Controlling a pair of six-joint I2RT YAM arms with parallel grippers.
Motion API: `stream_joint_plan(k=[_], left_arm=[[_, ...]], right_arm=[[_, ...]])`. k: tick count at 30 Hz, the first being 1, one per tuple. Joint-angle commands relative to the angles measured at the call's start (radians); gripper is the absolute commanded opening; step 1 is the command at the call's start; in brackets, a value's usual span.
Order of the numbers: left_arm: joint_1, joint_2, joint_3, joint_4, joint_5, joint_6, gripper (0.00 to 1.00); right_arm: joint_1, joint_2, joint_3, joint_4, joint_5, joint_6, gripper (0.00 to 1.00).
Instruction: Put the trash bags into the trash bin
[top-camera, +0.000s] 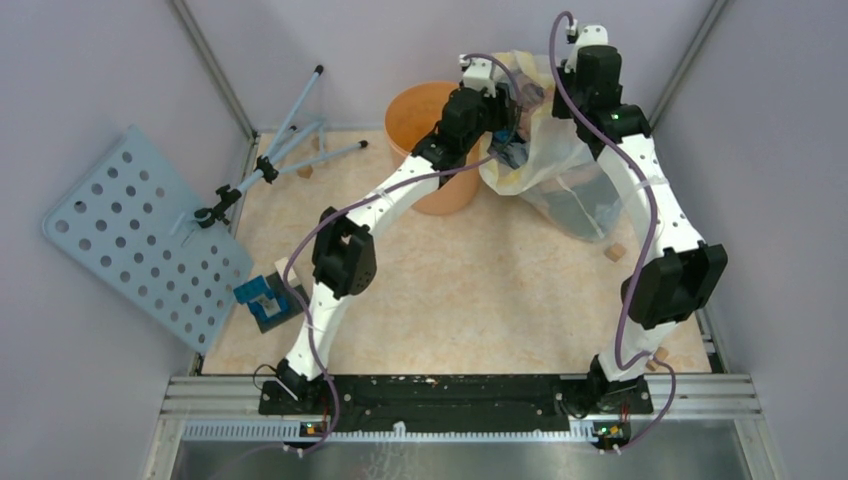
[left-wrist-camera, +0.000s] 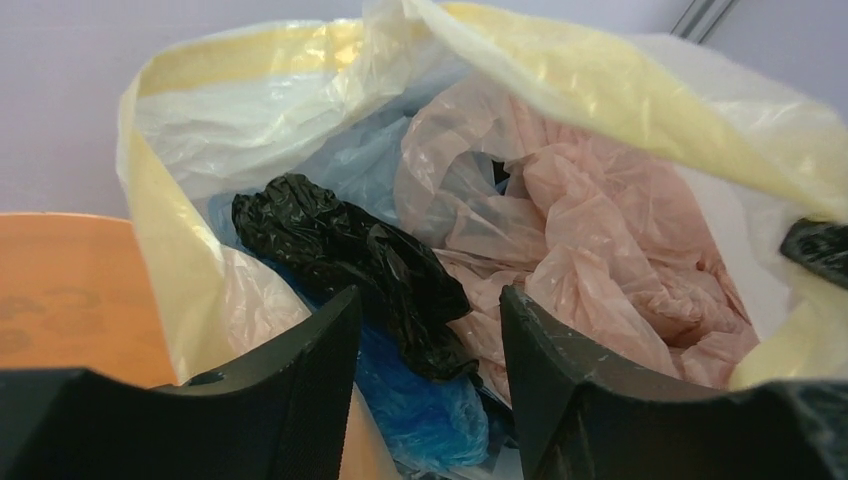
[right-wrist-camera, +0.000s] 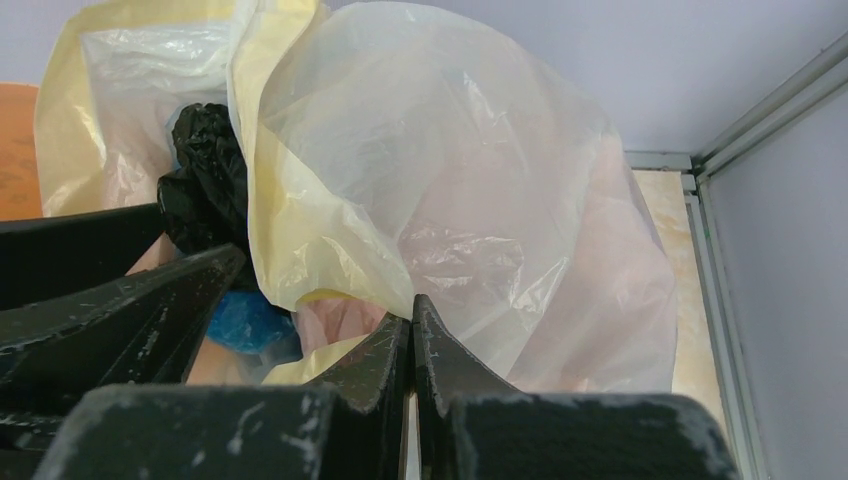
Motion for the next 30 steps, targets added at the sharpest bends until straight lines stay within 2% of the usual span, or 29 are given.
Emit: stream_joint_plan(k=[1,3,5,7,8,15,22,30], left_arm=[[-0.002,0.028,0.044,0.024,-0.011,0.007,0.58],[-0.003,0.042,0.053,0.015,-0.012,0.006,0.50],[0.000,0.047,0.054,0.017,-0.002,0.003,0.31],[0.000,0.037,0.044,0.037,0.007,0.002,0.06],[0.000,0.024,0.030,0.057,0.012,0.004,0.00],[0.000,-0.089,-0.024,0.176,0.137,0.003,0.00],[0.000,-0.232,-0.125,0.239,0.142,0.014,0.00],[0.000,-0.493,-0.373,0.293,0.199,0.004,0.00]], right_arm=[[-0.011,-0.058,0.000,0.033,-0.013,0.015,0.00],[-0.011,-0.058,-0.001,0.033,-0.015,0.016,0.00],[-0.011,-0.058,-0.003,0.033,-0.013,0.014,0.00],[-0.011,-0.060,-0.002,0.031,-0.009,0.011,0.00],[-0.014,-0.059,-0.001,0.032,-0.008,0.010,0.00],[-0.027,-0.056,0.016,0.028,-0.004,0.011,0.00],[-0.046,-0.061,0.018,0.018,-0.022,0.021,0.00],[-0.100,-0.066,0.029,0.020,-0.082,0.057,0.00]])
